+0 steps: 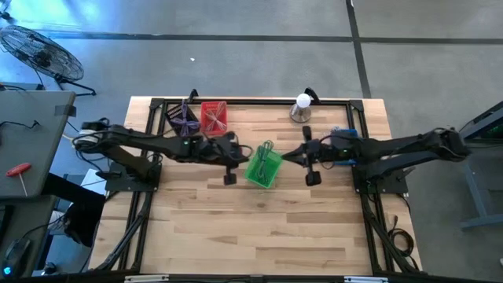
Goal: Pick & Place USB Port
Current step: Return to Home Position
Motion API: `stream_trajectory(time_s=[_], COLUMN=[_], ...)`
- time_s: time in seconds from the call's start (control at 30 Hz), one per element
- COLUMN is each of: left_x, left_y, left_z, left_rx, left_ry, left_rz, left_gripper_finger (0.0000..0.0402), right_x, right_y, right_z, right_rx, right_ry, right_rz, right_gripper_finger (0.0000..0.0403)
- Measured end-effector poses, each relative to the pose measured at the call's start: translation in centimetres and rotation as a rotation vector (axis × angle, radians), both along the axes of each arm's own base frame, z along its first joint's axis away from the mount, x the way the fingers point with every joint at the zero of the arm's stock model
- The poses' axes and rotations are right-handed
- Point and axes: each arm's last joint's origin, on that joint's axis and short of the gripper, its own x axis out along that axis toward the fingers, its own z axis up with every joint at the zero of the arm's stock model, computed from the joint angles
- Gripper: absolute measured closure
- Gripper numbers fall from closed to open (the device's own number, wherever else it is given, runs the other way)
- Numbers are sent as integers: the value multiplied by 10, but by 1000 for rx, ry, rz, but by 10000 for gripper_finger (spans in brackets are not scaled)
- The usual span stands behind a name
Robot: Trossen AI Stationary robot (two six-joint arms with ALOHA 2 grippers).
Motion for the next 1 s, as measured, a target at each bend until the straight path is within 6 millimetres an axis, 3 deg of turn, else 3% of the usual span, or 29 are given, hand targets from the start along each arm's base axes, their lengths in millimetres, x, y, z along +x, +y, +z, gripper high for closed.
stream_trajectory(time_s=[0.13,0.33,0.5,0.73,1.0], left_x=[-31,-88,-128,-166,-190], left_y=[0,-12,-27,-42,-52], left_z=[4,17,16,-3,-15], left_rx=[-18,-55,-92,-64,-56], left_ry=[-19,-179,-344,-433,-484], left_rz=[10,2,-56,-67,-28], left_gripper_finger=[398,401,401,401,401], right_x=[-27,-65,-86,-102,-138], right_y=[7,23,34,46,36], right_z=[10,24,32,27,28], right_rx=[8,2,2,-57,-39], right_ry=[50,39,0,61,-30], right_rz=[-32,-30,-3,-19,11], right_gripper_finger=[399,402,402,403,403])
